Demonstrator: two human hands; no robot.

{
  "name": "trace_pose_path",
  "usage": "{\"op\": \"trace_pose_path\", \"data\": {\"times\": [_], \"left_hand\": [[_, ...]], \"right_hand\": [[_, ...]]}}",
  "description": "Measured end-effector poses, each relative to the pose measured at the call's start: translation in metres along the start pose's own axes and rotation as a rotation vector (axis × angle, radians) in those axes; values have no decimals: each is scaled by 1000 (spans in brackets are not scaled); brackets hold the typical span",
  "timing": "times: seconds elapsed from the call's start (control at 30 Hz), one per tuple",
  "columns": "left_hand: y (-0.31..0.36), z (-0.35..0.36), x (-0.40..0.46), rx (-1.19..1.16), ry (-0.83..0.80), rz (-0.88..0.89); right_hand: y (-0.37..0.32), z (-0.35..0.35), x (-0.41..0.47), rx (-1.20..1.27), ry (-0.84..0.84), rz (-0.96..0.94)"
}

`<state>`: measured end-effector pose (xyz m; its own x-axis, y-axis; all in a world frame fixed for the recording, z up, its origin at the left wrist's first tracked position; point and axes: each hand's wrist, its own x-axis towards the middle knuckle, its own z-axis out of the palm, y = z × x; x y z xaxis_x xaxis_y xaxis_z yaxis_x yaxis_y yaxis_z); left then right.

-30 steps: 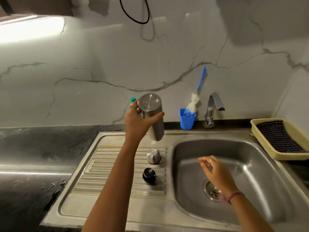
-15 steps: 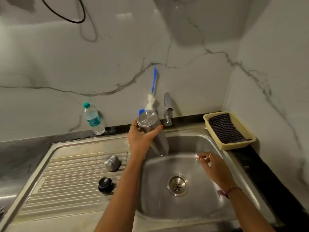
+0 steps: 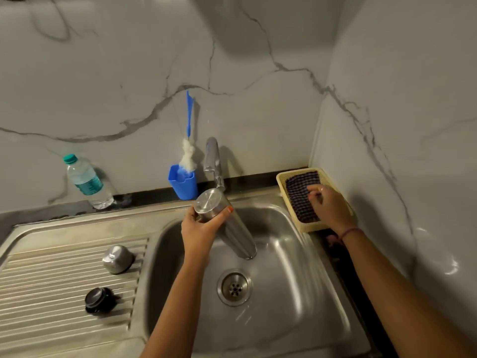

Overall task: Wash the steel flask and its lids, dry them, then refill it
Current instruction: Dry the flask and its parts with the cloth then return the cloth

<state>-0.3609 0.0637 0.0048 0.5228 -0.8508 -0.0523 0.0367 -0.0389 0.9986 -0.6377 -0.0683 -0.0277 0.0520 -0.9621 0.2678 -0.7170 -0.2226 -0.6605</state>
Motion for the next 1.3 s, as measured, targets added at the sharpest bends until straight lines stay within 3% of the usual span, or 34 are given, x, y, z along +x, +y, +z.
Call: {"op": "trace_pose_path", "data": {"times": [0.47,0.8,1.3], "left_hand": [[-21,11,18,54,-8,-69],[-28,12,25,66,8,-79],[-30,12,22,72,13,-83]], "right_hand": [[35,39,130,-406,-334,-72],[48,44,141,-628,-301,-195],[45,32,141,-665,-302,-233]]}}
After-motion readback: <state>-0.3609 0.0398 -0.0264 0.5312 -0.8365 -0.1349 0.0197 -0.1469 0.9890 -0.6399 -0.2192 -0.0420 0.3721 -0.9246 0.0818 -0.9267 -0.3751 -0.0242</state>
